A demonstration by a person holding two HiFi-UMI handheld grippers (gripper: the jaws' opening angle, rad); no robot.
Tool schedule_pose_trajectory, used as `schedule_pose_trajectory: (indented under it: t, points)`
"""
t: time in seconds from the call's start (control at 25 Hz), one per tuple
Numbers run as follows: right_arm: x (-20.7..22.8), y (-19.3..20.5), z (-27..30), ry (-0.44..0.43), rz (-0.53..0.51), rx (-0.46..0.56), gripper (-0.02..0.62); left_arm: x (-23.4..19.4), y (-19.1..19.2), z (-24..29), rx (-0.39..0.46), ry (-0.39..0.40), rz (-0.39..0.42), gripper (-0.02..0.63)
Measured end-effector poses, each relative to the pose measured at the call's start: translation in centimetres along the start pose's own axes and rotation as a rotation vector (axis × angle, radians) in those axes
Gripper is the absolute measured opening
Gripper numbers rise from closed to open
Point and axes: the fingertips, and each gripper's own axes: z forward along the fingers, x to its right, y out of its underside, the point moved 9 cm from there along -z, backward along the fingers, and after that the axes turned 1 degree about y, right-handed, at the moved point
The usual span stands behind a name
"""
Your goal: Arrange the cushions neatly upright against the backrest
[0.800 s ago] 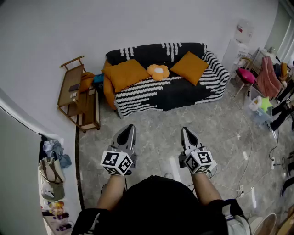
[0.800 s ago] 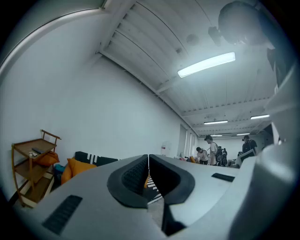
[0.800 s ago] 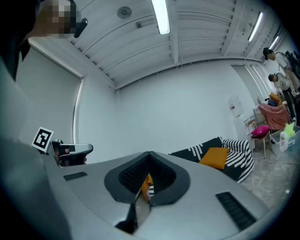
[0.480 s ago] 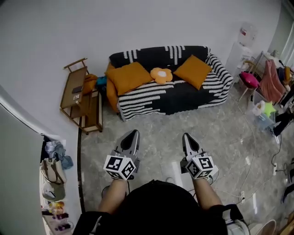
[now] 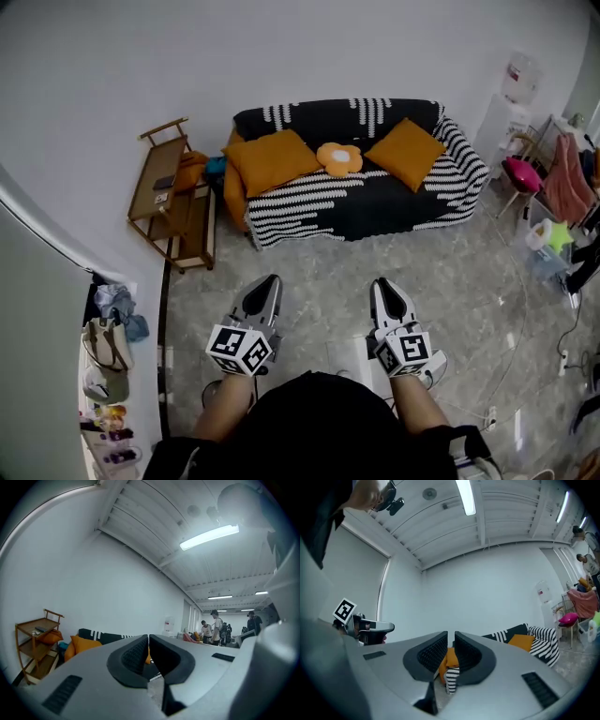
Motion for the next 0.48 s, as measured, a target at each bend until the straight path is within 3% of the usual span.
schedule_pose_trajectory:
  t: [0.08,0.12,0.16,0.24,0.36,0.48]
  points:
    - [0.7,-0.3,0.1,-0.017,0.005,0.014,0.081,0.5,-0.1,0.9,0.012,-0.01,0.008,0.025]
    - [1.3,-0.6,0.1,-0.023,0.013,0.014,0.189,0.9,-0.1,1.4,0.021,-0.007,0.007,0.032]
    - [1.9,-0.9,0.0,-0.028,0.021,0.014,0.251,1.3,0.0,1.9,0.026,0.002,0.005,0.042]
    - [3.0,-1.3,0.0,-0.036,0.037,0.018,0.289,2.0,0.2,2.9,0.02,0.006,0.011,0.23]
    - [4.8,-1.4,0.0,-0.039,0.06,0.027,0.324,2.7,0.2,3.8,0.006,-0.029,0.046,0.322]
    - [6.9,-1.7,0.1,-0.033,0.098,0.04,0.352,3.2,0.2,4.8,0.016,-0.064,0.041,0.352]
